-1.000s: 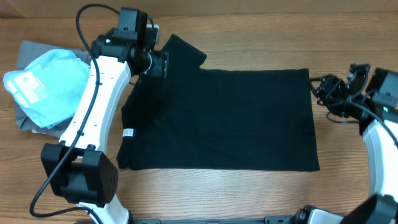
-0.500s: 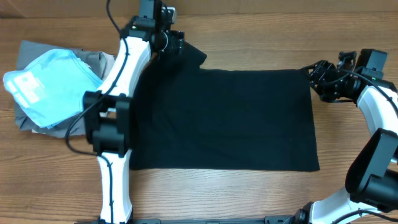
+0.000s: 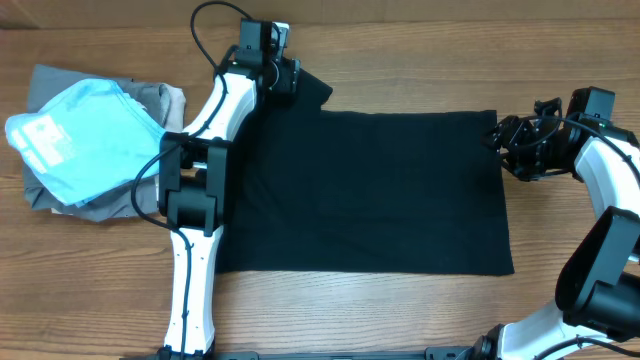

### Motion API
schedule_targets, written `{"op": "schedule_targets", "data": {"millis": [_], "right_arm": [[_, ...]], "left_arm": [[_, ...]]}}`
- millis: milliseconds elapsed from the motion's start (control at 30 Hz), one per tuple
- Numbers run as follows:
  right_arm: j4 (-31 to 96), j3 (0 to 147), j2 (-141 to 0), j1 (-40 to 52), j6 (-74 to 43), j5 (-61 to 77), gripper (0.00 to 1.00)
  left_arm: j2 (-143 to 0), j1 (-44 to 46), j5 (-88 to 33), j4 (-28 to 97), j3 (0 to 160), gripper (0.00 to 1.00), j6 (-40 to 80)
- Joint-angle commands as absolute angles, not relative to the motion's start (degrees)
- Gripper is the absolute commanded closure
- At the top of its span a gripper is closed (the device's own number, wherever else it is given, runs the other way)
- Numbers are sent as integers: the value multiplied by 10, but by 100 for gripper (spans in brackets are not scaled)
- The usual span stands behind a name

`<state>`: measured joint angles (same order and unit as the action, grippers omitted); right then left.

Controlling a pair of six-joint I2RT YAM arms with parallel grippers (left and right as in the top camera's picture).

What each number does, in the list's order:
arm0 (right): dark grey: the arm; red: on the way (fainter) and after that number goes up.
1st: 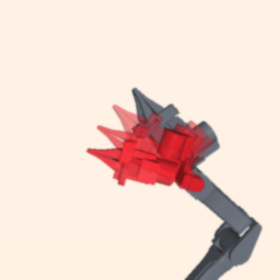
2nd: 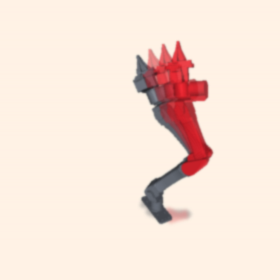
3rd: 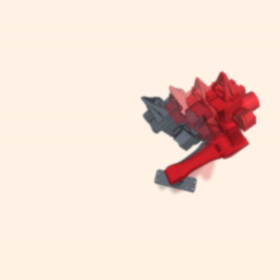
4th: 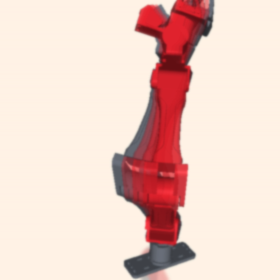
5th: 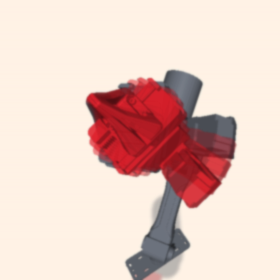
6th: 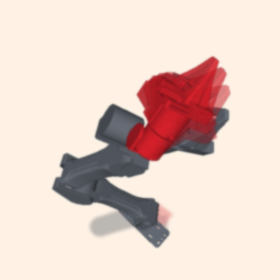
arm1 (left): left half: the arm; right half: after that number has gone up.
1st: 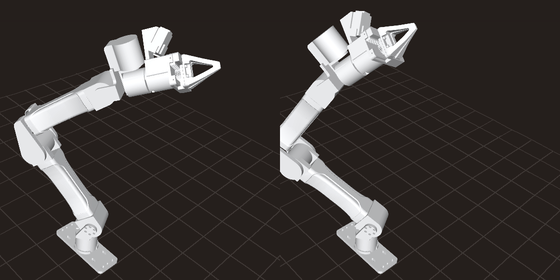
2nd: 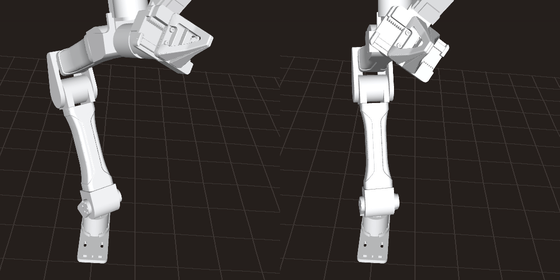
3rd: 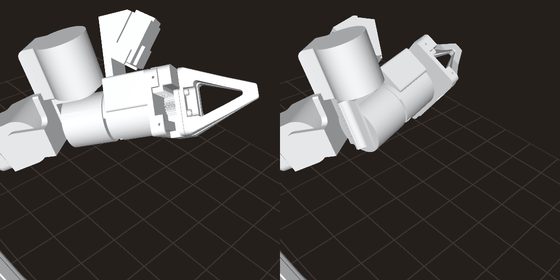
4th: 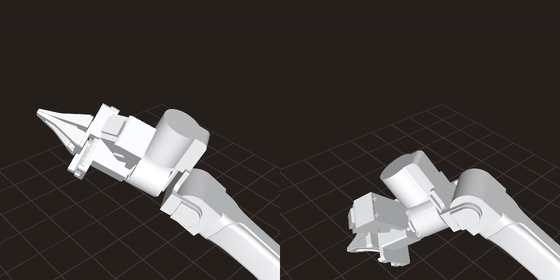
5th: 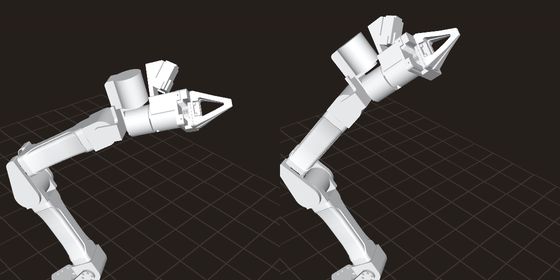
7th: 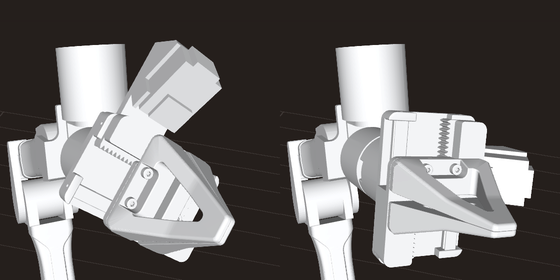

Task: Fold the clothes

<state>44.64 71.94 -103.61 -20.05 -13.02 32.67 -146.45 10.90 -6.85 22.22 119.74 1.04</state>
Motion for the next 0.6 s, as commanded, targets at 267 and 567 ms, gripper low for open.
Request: {"op": "schedule_targets", "data": {"millis": [267, 567], "right_arm": [[479, 732, -1033, -199, -100, 294, 30], [426, 732, -1033, -199, -100, 294, 30]], "left_arm": [[-1506, 117, -60, 223, 1214, 60, 9], [-1474, 118, -74, 319, 1288, 96, -7]]}}
